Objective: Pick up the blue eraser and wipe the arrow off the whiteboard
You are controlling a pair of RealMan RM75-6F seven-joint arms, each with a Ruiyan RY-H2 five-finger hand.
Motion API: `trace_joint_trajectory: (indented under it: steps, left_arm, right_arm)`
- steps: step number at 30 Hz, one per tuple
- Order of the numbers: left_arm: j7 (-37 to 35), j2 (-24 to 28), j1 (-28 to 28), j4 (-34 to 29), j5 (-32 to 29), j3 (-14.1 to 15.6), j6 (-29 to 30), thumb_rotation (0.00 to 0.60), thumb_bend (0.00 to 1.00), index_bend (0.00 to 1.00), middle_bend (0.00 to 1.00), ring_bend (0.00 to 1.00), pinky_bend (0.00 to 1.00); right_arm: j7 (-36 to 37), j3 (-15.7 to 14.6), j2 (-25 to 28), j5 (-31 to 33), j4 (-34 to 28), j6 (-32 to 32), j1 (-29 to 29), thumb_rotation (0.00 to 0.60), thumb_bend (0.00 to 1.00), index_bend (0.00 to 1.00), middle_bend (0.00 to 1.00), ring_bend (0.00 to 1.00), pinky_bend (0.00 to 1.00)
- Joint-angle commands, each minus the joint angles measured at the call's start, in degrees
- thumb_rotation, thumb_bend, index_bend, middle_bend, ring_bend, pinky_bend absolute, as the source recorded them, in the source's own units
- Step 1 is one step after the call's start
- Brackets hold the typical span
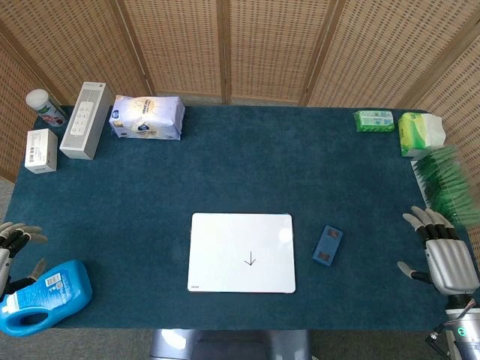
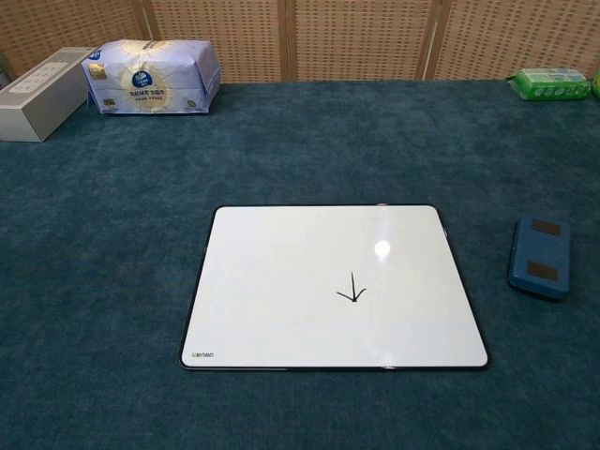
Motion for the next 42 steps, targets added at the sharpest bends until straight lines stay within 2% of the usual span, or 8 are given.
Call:
trace_joint_trajectory:
  steps: [1, 4, 12, 18, 22, 29, 42]
  left_arm:
    - [-0.2, 0.0, -0.1, 0.0, -0.1, 0.0, -0.3, 0.6, 0.43, 0.38, 0.3, 0.21, 0.14]
    - [-0.4, 0.3, -0.4, -0.1, -0.1, 0.4, -1.5, 0.6, 0.43, 0.38, 0.3, 0.21, 0.14]
    - [-0.7, 0.8, 0.0, -0.9, 0.8, 0.4, 0.0, 0.599, 0.43, 0.38, 0.3, 0.21, 0.14]
    - [-0.4, 2.2, -0.4, -2.1, 0.5, -0.1, -0.1, 0.6, 0.43, 0.38, 0.3, 0.21, 0.15]
    - [0.3, 3.5, -0.7, -3.5, 0.8, -0.5, -0.1, 0.6, 0.43, 0.38, 0.3, 0.21, 0.15]
    - [1.2, 5.7, -1.6, -6.5, 1.0, -0.7, -1.1, 0.6, 0.43, 0.38, 0.3, 0.21, 0.15]
    - [2.9, 6.3, -2.3, -7.8, 0.7, -0.5, -2.3, 0.6, 0.43, 0.38, 0.3, 0.21, 0.15]
  right_arm:
    - [0.2, 0.0, -0.1, -0.1, 0.2, 0.0, 0.0, 0.6, 0.15, 0.15, 0.12, 0.0, 0.15]
    - [1.5, -0.1, -0.4, -1.0, 0.9, 0.1, 0.1, 0.6, 0.16, 0.15, 0.12, 0.0, 0.15]
    - [5.2, -0.2, 0.8, -3.7, 1.4, 0.5, 0.6, 0.6, 0.15, 0.15, 0.12, 0.0, 0.15]
    - [9.3, 0.0, 2.8, -5.4, 0.5, -2.2, 2.9, 0.6, 0.15, 0.17, 0.12, 0.0, 0.15]
    - [11.8, -0.4, 4.1, -6.9, 0.1, -6.0, 5.4, 0.6, 0.15, 0.19, 0.12, 0.0, 0.15]
    - [12.4, -1.2, 5.1, -10.6, -0.2, -16.5, 12.8, 0.6, 0.15, 0.22, 0.12, 0.0, 0.16]
    - [9.0, -1.7, 1.0, -13.3, 2.2, -25.9, 21.0, 0.6, 0.14, 0.23, 0.11, 0.0, 0.16]
